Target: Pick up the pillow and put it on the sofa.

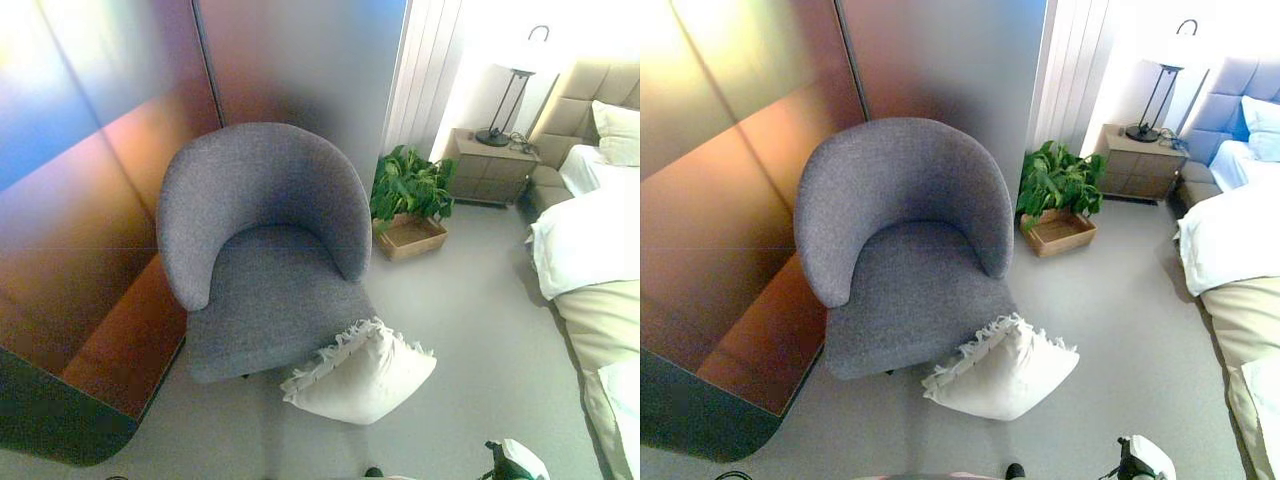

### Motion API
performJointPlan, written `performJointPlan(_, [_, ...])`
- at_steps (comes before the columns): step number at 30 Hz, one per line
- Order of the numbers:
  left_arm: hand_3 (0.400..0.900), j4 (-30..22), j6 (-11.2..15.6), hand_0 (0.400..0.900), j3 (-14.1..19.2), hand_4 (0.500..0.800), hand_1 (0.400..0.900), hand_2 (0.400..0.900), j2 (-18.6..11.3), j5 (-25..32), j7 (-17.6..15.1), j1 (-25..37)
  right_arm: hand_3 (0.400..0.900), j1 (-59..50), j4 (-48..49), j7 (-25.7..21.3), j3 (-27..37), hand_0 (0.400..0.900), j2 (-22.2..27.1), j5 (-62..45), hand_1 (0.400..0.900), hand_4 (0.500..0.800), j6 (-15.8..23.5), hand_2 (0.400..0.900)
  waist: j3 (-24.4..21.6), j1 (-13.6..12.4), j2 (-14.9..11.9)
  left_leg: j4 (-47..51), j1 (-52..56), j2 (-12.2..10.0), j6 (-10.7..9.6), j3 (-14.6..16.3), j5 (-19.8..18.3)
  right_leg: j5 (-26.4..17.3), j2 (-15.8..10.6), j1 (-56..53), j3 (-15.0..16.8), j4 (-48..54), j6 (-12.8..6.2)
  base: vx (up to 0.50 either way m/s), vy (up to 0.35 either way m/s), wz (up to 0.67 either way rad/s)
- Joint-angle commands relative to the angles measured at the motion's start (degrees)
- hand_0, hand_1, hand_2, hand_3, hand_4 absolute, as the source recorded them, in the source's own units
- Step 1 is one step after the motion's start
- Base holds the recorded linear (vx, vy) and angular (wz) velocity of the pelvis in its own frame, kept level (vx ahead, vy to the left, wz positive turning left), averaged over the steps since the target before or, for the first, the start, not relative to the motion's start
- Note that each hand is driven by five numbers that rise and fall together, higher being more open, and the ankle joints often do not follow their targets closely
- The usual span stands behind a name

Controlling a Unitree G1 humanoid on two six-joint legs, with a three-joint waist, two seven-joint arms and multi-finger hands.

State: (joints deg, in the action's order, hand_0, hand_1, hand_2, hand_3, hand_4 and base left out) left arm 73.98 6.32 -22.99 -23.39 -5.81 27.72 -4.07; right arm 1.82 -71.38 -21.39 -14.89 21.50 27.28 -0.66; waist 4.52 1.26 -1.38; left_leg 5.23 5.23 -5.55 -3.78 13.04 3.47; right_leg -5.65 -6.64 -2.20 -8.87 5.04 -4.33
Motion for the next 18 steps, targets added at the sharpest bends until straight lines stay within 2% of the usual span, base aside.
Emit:
performJointPlan(1, [0.900,-1.07,2.73,0.900,2.62,0.800,0.900,0.900,1.81,2.98,4.17,7.02,0.900,-7.66,0.71,-4.19,0.11,0.900,5.56,-1.28,0.900,0.800,0.14,0.900,3.66,0.12,-0.73,-0.23,1.75,0.87,1.49,0.07,-4.29,0.83,-0.22,-2.32,-3.02,-0.04,-3.87,-0.01,-0.048,-0.01])
performJointPlan(10, [0.900,-1.47,2.63,0.900,2.31,0.800,0.900,0.900,1.36,2.93,4.41,7.47,0.900,-8.33,0.70,-4.74,0.82,0.900,8.07,-0.91,0.900,0.800,1.24,0.900,4.16,0.08,-0.86,-0.23,0.98,0.14,1.19,0.36,-3.77,0.77,0.19,-1.57,-3.05,-0.04,-3.59,0.01,-0.044,-0.02])
performJointPlan(15, [0.900,-1.81,1.98,0.900,2.03,0.800,0.900,0.900,1.49,3.52,4.53,7.65,0.900,-8.79,1.23,-5.28,0.83,0.900,9.32,0.32,0.900,0.800,2.06,0.900,4.41,-0.25,-1.03,-0.23,0.88,-0.14,0.99,0.18,-3.67,1.09,0.39,-1.91,-3.52,-0.04,-3.40,0.07,-0.059,0.04])
performJointPlan(18, [0.900,-2.17,0.72,0.900,1.65,0.800,0.900,0.900,1.32,3.60,4.62,8.26,0.900,-10.25,1.99,-5.01,0.52,0.900,11.10,0.07,0.900,0.800,2.85,0.900,5.08,-0.64,-0.98,-0.23,-0.12,-0.39,0.78,-0.46,-3.18,1.14,0.62,-1.39,-3.66,-0.04,-3.09,0.03,-0.054,0.13])
